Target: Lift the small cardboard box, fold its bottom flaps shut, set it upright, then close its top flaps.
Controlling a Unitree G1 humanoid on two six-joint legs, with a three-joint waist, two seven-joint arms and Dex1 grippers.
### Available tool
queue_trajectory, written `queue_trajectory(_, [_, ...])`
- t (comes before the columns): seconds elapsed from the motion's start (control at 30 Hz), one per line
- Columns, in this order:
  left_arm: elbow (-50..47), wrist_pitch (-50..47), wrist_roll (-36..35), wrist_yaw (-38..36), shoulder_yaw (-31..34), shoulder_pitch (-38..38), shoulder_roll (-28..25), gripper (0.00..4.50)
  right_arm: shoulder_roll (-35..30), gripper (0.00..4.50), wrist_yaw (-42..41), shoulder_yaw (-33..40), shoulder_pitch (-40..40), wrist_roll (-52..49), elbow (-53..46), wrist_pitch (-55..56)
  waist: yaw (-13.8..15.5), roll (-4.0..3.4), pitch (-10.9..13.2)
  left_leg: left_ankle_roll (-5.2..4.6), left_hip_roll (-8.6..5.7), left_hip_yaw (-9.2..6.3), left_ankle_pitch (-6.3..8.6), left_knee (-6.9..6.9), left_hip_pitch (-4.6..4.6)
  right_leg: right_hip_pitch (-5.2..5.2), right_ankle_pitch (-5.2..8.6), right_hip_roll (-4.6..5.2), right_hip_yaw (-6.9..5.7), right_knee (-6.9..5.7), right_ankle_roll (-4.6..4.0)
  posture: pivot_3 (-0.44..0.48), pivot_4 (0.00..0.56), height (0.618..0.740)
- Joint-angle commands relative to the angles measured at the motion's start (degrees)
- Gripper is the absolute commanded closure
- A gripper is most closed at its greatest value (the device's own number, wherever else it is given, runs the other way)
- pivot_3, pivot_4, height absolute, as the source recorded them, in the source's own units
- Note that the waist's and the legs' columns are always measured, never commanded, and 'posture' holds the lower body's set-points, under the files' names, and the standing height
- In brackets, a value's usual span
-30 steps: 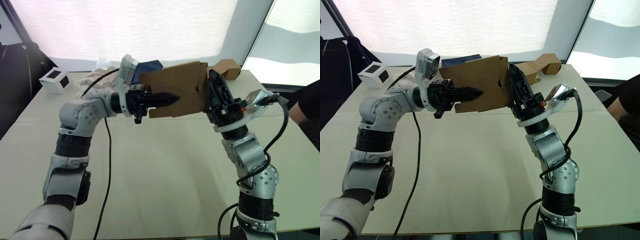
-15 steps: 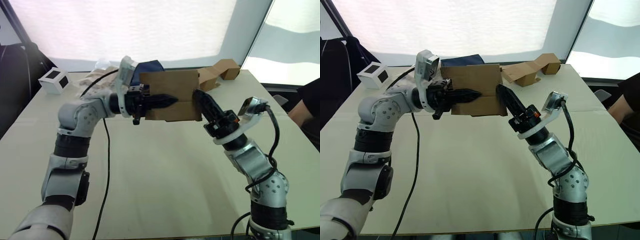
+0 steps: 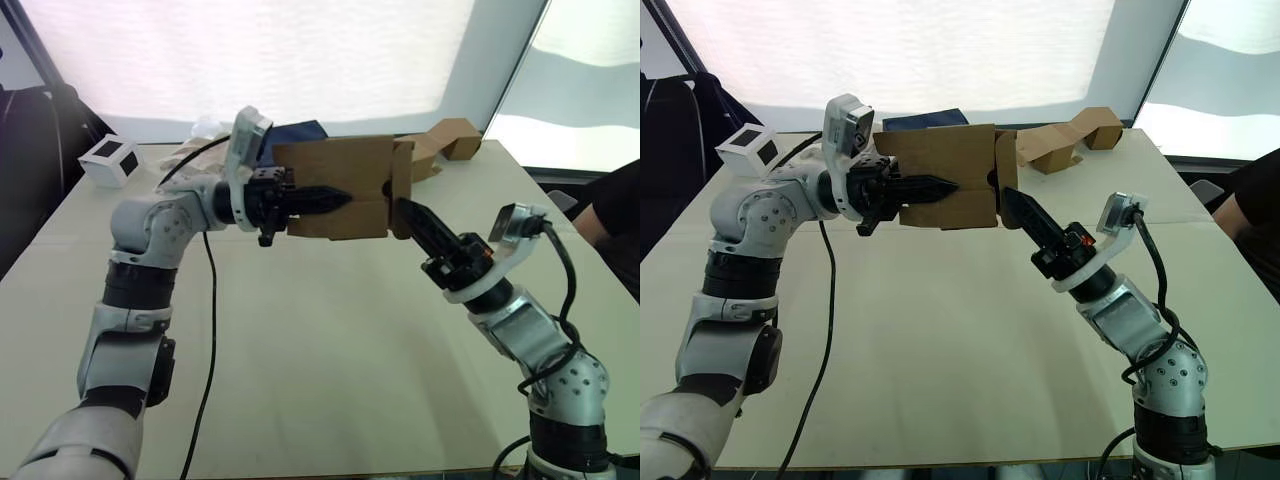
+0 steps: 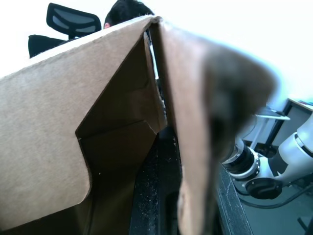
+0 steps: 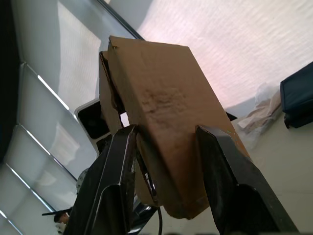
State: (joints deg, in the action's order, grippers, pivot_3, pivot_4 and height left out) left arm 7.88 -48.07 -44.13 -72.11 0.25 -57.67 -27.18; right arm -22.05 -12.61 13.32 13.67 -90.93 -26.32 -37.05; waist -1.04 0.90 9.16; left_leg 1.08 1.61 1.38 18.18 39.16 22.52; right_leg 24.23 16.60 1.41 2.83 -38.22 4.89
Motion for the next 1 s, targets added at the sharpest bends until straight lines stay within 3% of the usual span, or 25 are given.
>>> queue_trajectory(0.03, [-0.54, 0.32, -0.27, -0.37, 0.76, -1.91, -0.4, 4.5, -0.26, 2.57, -0.74, 0.1, -0.5, -1.87, -2.76, -0.18, 0.02, 0.0, 0.0, 0.0, 0.0, 0.0, 0.0, 0.0, 0.0, 0.0, 0.0, 0.0, 0.0, 0.0, 0.0, 0.0, 0.15, 0.74])
queue_trajectory(0.57, [-2.0, 0.33, 0.03, 0.01, 0.04, -0.76, -0.07, 4.5, 8.88, 2.57, 3.05, -4.38, 1.24, -2.34, -3.67, 3.71, 0.02, 0.0, 0.0, 0.0, 0.01, -0.01, 0.0, 0.0, 0.0, 0.0, 0.0, 0.0, 0.0, 0.0, 0.0, 0.0, 0.15, 0.74])
queue_trajectory(0.83, [-1.19, 0.8, 0.1, 0.87, 0.56, -1.07, 0.53, 4.5, 7.78, 2.57, 2.42, -6.13, 0.9, -0.34, -4.26, 2.63, 0.03, 0.0, 0.0, 0.0, 0.0, -0.01, 0.0, 0.0, 0.0, 0.0, 0.0, 0.0, 0.0, 0.0, 0.0, 0.0, 0.15, 0.74])
queue_trajectory(1.0, [-1.11, 0.7, -0.13, 0.91, 0.82, -0.95, 0.21, 4.5, 4.87, 2.57, 1.1, -3.4, 0.51, -1.1, -3.96, 2.66, 0.04, 0.0, 0.0, 0.0, 0.0, -0.01, 0.0, 0.0, 0.0, 0.0, 0.0, 0.0, 0.0, 0.0, 0.0, 0.0, 0.15, 0.74])
